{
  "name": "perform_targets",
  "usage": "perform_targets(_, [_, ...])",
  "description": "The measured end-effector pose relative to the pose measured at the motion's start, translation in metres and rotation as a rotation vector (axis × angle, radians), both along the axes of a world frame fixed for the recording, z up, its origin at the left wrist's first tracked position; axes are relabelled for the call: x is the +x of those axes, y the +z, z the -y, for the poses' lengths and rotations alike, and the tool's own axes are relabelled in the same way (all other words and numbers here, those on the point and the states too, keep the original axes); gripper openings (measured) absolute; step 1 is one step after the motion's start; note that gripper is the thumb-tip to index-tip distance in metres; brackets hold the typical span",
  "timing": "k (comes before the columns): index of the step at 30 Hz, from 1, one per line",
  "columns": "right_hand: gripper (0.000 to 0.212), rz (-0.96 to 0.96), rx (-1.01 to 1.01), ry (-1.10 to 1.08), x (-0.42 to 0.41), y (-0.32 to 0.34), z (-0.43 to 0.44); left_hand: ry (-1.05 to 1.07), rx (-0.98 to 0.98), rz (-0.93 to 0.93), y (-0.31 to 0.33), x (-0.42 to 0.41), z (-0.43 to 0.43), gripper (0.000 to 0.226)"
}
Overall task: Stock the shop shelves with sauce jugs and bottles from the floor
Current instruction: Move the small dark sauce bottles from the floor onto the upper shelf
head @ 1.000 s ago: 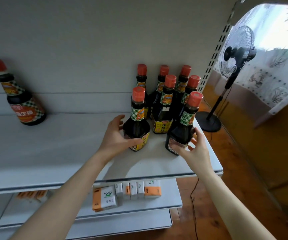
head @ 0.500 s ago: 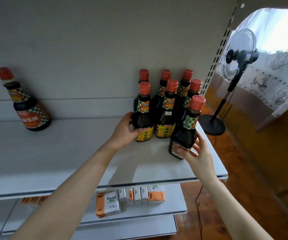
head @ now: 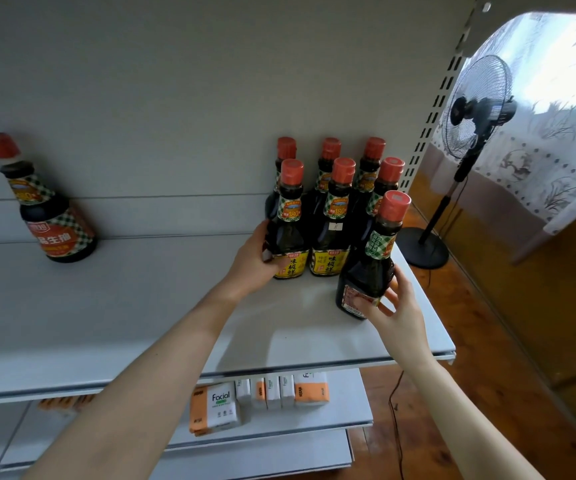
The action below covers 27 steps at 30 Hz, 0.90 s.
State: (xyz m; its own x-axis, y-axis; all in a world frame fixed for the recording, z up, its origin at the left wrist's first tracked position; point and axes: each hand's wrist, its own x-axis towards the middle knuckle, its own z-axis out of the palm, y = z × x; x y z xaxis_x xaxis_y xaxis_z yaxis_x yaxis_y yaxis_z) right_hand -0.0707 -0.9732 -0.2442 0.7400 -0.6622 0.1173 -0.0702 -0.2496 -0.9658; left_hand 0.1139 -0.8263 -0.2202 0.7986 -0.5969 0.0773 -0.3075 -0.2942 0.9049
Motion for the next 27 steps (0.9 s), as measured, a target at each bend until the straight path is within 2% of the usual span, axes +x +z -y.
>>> perform_targets(4, [0.070,-0.005,0.001,-0.002,0.000,-0.001,0.000,-0.012,0.042,0.020,-0.002,0.003,0.002,0.079])
perform_targets(16, [0.073,-0.019,-0.003,-0.003,0.001,-0.002,0.000,-0.048,0.110,0.066,0.000,-0.001,0.005,0.078])
perform_targets(21, [0.076,-0.036,-0.026,-0.043,-0.001,0.001,0.002,0.144,0.165,0.009,-0.004,-0.022,0.005,0.080])
perform_targets(23, [0.080,-0.054,-0.071,-0.107,-0.003,0.001,0.001,0.192,0.192,0.047,-0.012,-0.035,0.001,0.076])
perform_targets(25, [0.087,-0.080,-0.133,-0.191,-0.007,0.000,0.001,0.129,0.265,0.116,-0.023,-0.046,-0.002,0.071])
perform_targets(27, [0.089,-0.107,-0.191,-0.268,-0.011,-0.002,0.003,0.055,0.456,0.191,-0.030,-0.056,-0.004,0.078])
